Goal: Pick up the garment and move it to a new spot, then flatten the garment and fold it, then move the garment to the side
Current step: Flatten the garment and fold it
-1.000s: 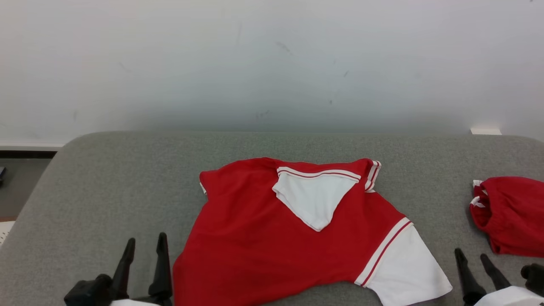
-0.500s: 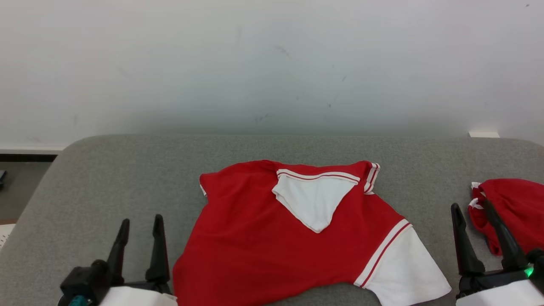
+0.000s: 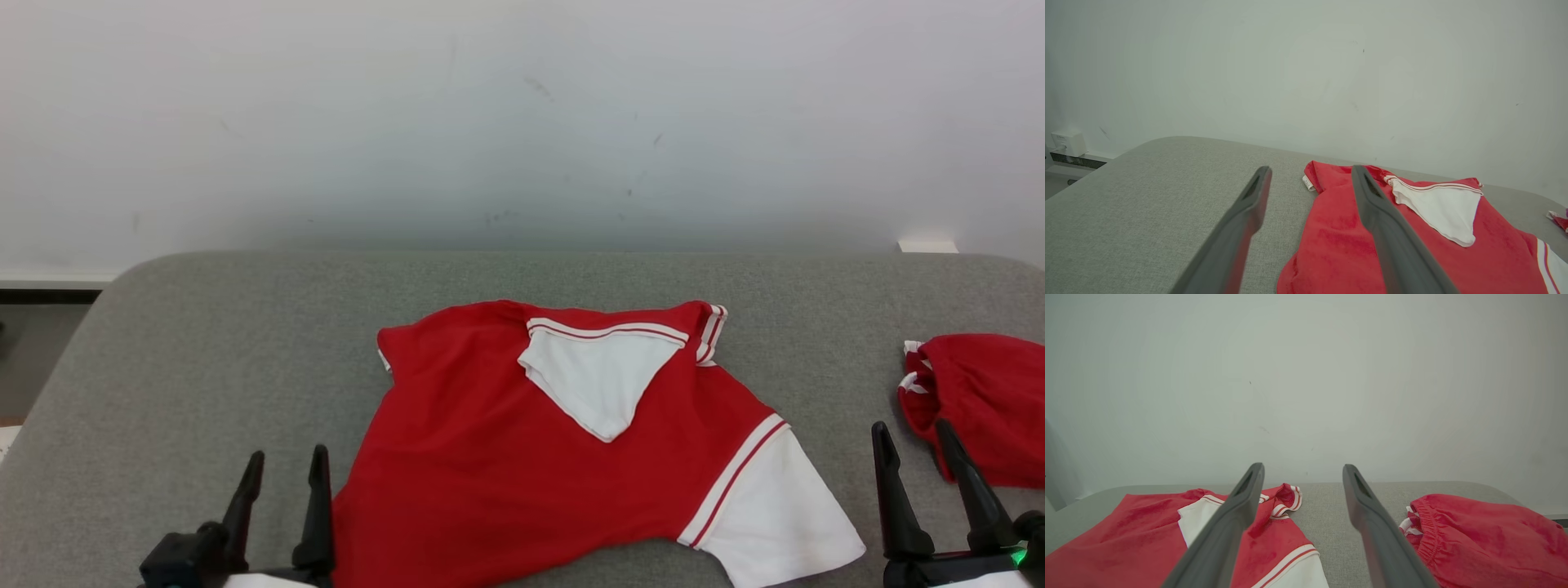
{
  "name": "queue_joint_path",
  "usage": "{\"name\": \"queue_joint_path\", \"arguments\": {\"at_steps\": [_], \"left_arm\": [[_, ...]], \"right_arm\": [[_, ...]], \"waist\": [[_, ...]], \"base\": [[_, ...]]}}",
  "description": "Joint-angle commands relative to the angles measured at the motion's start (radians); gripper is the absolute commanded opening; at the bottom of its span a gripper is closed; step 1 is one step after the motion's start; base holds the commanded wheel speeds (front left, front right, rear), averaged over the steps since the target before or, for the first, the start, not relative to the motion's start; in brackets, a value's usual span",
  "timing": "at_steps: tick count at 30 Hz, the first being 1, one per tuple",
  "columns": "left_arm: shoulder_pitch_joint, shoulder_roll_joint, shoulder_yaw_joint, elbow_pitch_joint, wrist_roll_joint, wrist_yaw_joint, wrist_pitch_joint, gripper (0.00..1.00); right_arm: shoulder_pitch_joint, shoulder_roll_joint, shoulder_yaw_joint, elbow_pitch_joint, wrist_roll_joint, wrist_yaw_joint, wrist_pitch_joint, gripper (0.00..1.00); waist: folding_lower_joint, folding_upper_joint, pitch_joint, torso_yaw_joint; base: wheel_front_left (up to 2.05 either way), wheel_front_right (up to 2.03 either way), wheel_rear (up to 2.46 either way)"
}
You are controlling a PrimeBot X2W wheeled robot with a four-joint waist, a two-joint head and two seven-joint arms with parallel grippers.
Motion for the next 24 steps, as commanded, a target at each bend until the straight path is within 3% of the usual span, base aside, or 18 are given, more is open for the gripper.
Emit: {"name": "queue_joint_path", "arguments": {"at_steps": [1,19,24], "left_arm": [[0.004,0.004,0.001,-0.003,0.001,0.002,-0.001,1.00],[0.013,0.004,-0.011,0.006,-0.012,0.000,-0.001,1.00],[0.039,0.004,-0.031,0.051,0.000,-0.013,-0.001,1.00]], "right_arm": [[-0.014,-0.013,0.003,-0.003,-0.007,-0.003,-0.003,1.00],[-0.024,-0.032,-0.016,0.042,-0.021,-0.003,-0.003,1.00],[-0.040,-0.045,-0.022,0.154,0.001,-0.003,0.020,1.00]], "waist": [[0.0000,-0.0001,0.001,0.000],[0.0000,-0.0001,-0.005,0.011],[0.0000,-0.0001,-0.002,0.017]], "base": [[0.00,0.00,0.00],[0.00,0.00,0.00],[0.00,0.00,0.00]]}}
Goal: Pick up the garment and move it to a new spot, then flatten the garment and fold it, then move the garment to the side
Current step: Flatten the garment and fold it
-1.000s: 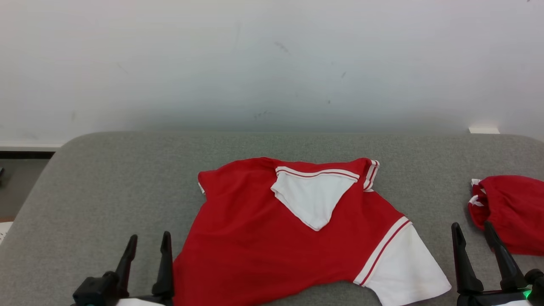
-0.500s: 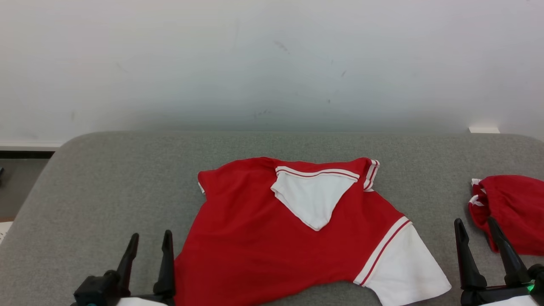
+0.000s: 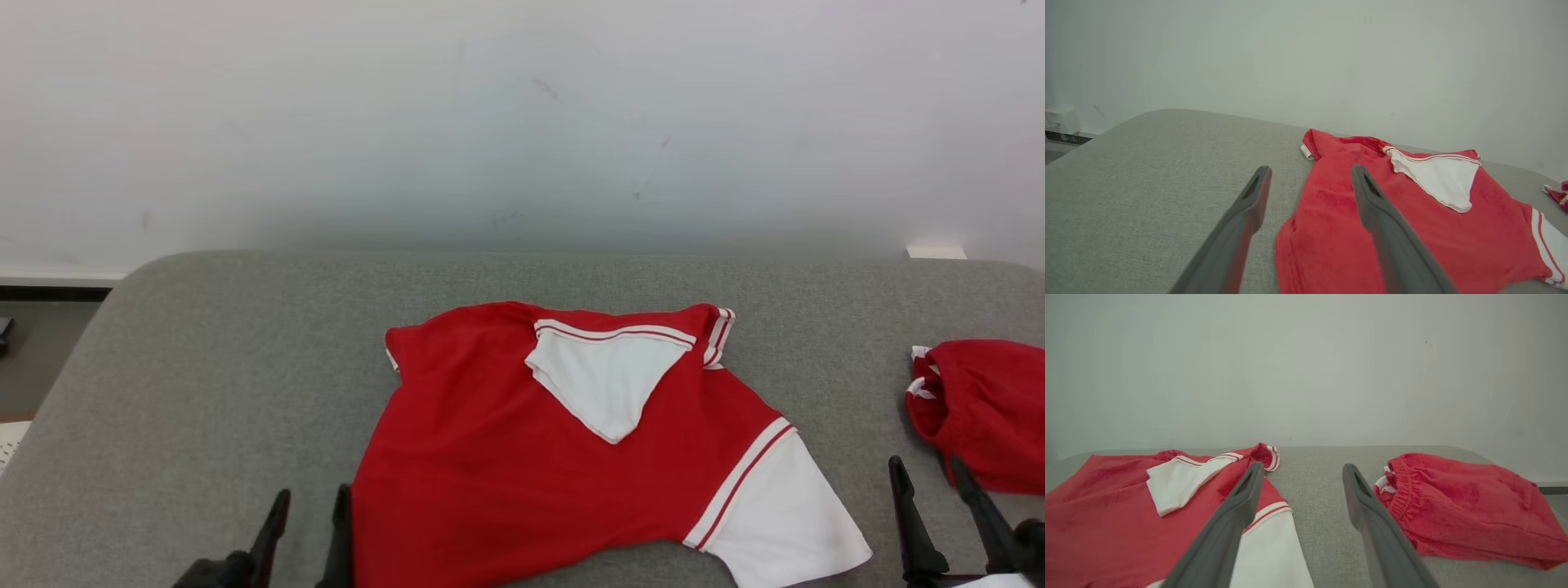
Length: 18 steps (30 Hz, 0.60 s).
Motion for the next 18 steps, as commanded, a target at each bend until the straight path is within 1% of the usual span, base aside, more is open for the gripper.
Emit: {"name": "queue_joint_path", "arguments": {"at_steps": [1,2,4,7,11,15,18], "left_arm": [[0.018,0.004,-0.009,0.022,0.006,-0.006,-0.001,1.00],[0.021,0.004,-0.015,0.036,0.008,-0.009,-0.001,1.00],[0.024,0.004,-0.031,0.069,-0.001,-0.013,-0.001,1.00],[0.012,0.004,-0.064,0.135,-0.019,-0.023,0.008,1.00],[-0.023,0.004,-0.098,0.186,-0.039,-0.039,0.047,1.00],[-0.035,0.014,-0.118,0.225,-0.061,-0.046,0.100,1.00],[-0.042,0.021,-0.134,0.251,-0.073,-0.050,0.141,1.00]], "right_arm": [[-0.023,-0.010,-0.011,0.055,0.024,-0.003,0.042,1.00],[-0.030,-0.014,-0.004,0.081,0.021,-0.002,0.064,1.00],[-0.052,0.002,-0.015,0.140,0.044,-0.003,0.119,1.00],[-0.088,0.009,-0.010,0.220,0.059,-0.002,0.205,1.00],[-0.147,0.008,0.010,0.324,0.104,-0.003,0.333,1.00],[-0.195,0.008,0.031,0.401,0.152,-0.002,0.424,1.00],[-0.208,0.009,0.068,0.432,0.185,-0.002,0.482,1.00]], "waist": [[0.0000,-0.0001,0.003,0.004],[0.0000,-0.0001,0.006,0.005],[0.0000,-0.0001,0.012,0.011],[0.0000,-0.0001,0.024,0.021],[0.0000,-0.0001,0.051,0.035],[0.0000,-0.0001,0.068,0.051],[0.0000,-0.0001,0.075,0.060]], "base": [[0.00,0.00,0.00],[0.00,0.00,0.00],[0.00,0.00,0.00],[0.00,0.00,0.00],[0.00,0.00,0.00],[0.00,0.00,0.00],[0.00,0.00,0.00]]}}
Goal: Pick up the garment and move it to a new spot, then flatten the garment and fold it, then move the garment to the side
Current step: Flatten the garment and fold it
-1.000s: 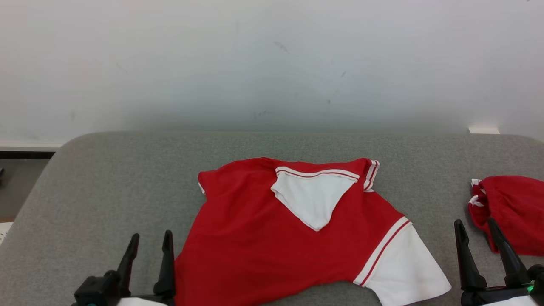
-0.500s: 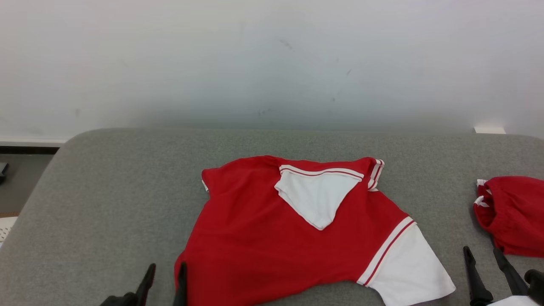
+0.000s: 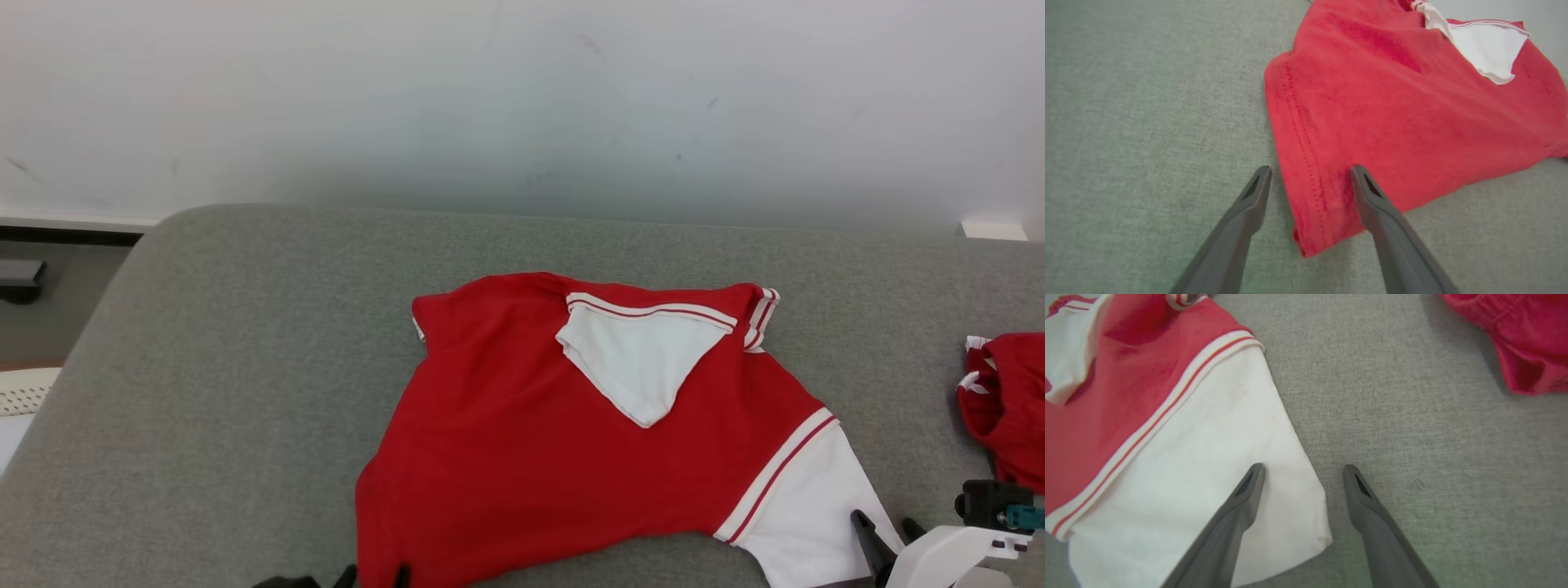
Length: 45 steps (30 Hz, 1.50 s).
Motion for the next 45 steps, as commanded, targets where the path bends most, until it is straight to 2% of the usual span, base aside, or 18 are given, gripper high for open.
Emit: {"name": "queue_joint_path", "arguments": {"at_steps": [1,10,12,13,14,16,17,18,25,33,41,43,45], "left_arm": [[-0.009,0.007,-0.007,0.016,-0.019,-0.005,0.022,1.00],[-0.007,0.005,-0.052,0.065,-0.056,-0.011,0.088,1.00],[-0.004,0.005,-0.065,0.065,-0.065,-0.012,0.095,1.00],[-0.003,0.006,-0.070,0.065,-0.070,-0.013,0.098,0.85],[-0.004,0.007,-0.075,0.065,-0.074,-0.014,0.098,0.48],[-0.011,0.014,-0.074,0.057,-0.081,-0.014,0.081,0.16],[-0.013,0.017,-0.070,0.056,-0.085,-0.014,0.071,0.00],[-0.014,0.023,-0.069,0.054,-0.085,-0.013,0.066,0.00],[-0.030,0.041,-0.054,0.005,-0.073,0.002,-0.017,0.00],[-0.094,0.056,-0.045,-0.048,-0.069,0.003,-0.069,0.00],[-0.354,0.096,-0.055,-0.023,-0.081,-0.006,-0.046,0.00],[-0.446,0.112,-0.061,0.006,-0.079,-0.009,-0.039,0.00],[-0.547,0.127,-0.070,0.039,-0.095,-0.012,-0.032,0.00]], "right_arm": [[0.003,0.004,0.032,0.023,0.025,-0.001,0.039,1.00],[0.062,0.012,0.150,0.004,0.112,0.004,0.140,0.99],[0.081,0.011,0.178,-0.012,0.135,0.004,0.159,0.67],[0.091,0.010,0.190,-0.018,0.146,0.004,0.166,0.54],[0.100,0.008,0.201,-0.022,0.156,0.004,0.167,0.44],[0.105,-0.002,0.211,-0.031,0.166,0.003,0.145,0.24],[0.105,-0.006,0.209,-0.034,0.170,0.002,0.124,0.06],[0.100,-0.012,0.207,-0.034,0.169,0.001,0.102,0.00],[0.054,-0.033,0.180,-0.049,0.156,0.000,-0.085,0.00],[-0.021,-0.042,0.184,-0.112,0.213,0.000,-0.244,0.00],[-0.249,-0.069,0.220,-0.160,0.297,0.000,-0.227,0.00],[-0.334,-0.090,0.238,-0.155,0.282,0.000,-0.249,0.00],[-0.415,-0.084,0.255,-0.148,0.294,0.000,-0.271,0.00]], "waist": [[-0.0001,0.0000,0.005,0.007],[-0.0001,0.0000,0.002,0.007],[-0.0001,0.0000,0.002,0.004],[-0.0001,0.0000,-0.001,0.002],[-0.0001,0.0000,-0.003,0.001],[-0.0001,0.0000,-0.009,-0.002],[-0.0001,0.0000,-0.013,-0.004],[-0.0001,0.0000,-0.017,-0.006],[-0.0001,0.0000,-0.031,-0.012],[-0.0001,0.0000,0.000,-0.019],[-0.0001,0.0000,0.130,-0.028],[-0.0001,0.0000,0.167,-0.033],[-0.0001,0.0000,0.207,-0.034]], "base": [[0.00,0.00,0.00],[0.00,0.00,0.00],[0.00,0.00,0.00],[0.00,0.00,0.00],[0.00,0.00,0.00],[0.00,0.00,0.00],[0.00,0.00,0.00],[0.00,0.00,0.00],[0.00,0.00,0.00],[0.00,0.00,0.00],[0.00,0.00,0.00],[0.00,0.00,0.00],[0.00,0.00,0.00]]}}
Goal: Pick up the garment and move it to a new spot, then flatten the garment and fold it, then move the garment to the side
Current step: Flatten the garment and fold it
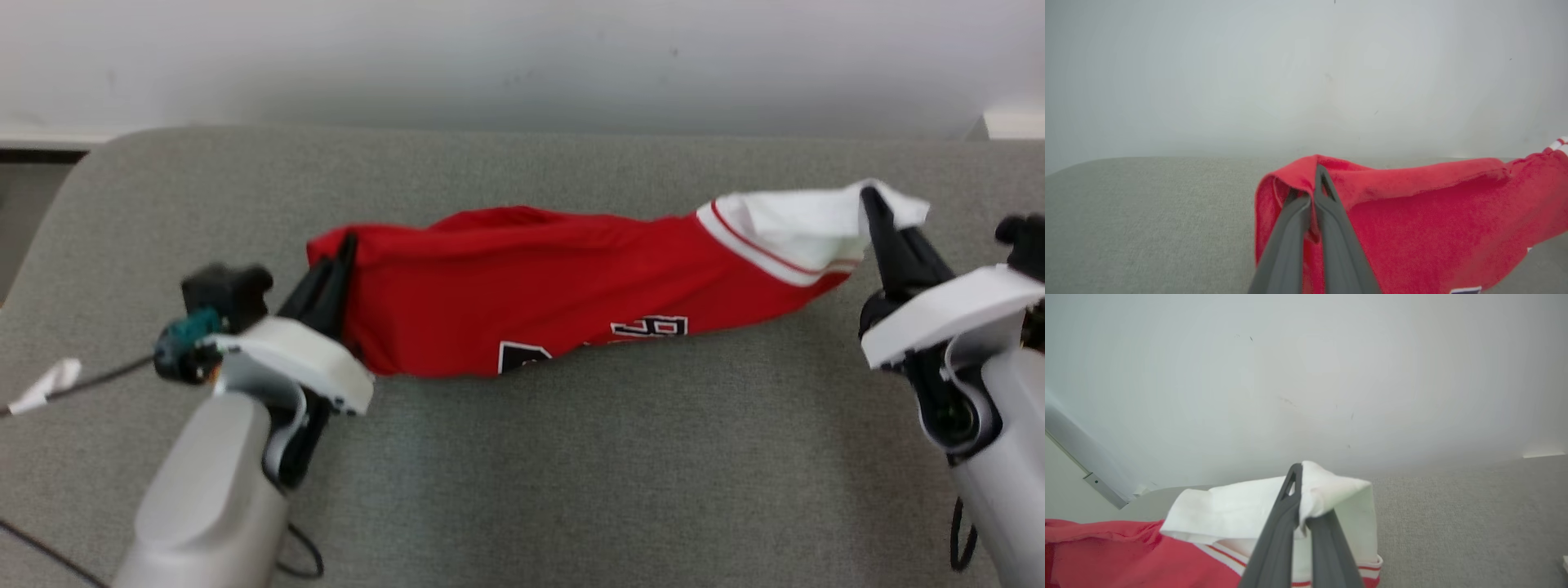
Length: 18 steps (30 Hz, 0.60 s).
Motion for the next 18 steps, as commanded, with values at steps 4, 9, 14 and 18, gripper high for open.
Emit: {"name": "queue_joint_path", "arguments": {"at_steps": [4,9,14,18], "left_arm": [[-0.238,0.029,-0.024,0.092,-0.038,-0.005,0.007,0.00],[-0.515,0.068,-0.070,0.194,-0.050,-0.005,0.002,0.00],[-0.778,0.083,-0.078,0.287,-0.065,-0.006,-0.015,0.00],[-0.970,0.076,-0.043,0.369,-0.085,-0.003,-0.040,0.00]], "right_arm": [[-0.209,-0.007,0.037,0.035,0.017,0.002,-0.039,0.00],[-0.467,0.004,0.066,0.120,0.032,0.002,-0.054,0.00],[-0.731,0.019,0.054,0.208,0.063,0.002,-0.087,0.00],[-0.919,0.035,0.055,0.280,0.073,0.002,-0.112,0.00]], "waist": [[-0.0002,0.0000,0.116,-0.011],[-0.0002,0.0000,0.198,-0.022],[-0.0002,0.0000,0.289,-0.035],[-0.0002,0.0000,0.348,-0.048]], "base": [[0.00,0.00,0.00],[0.00,0.00,0.00],[0.00,0.00,0.00],[0.00,0.00,0.00]]}}
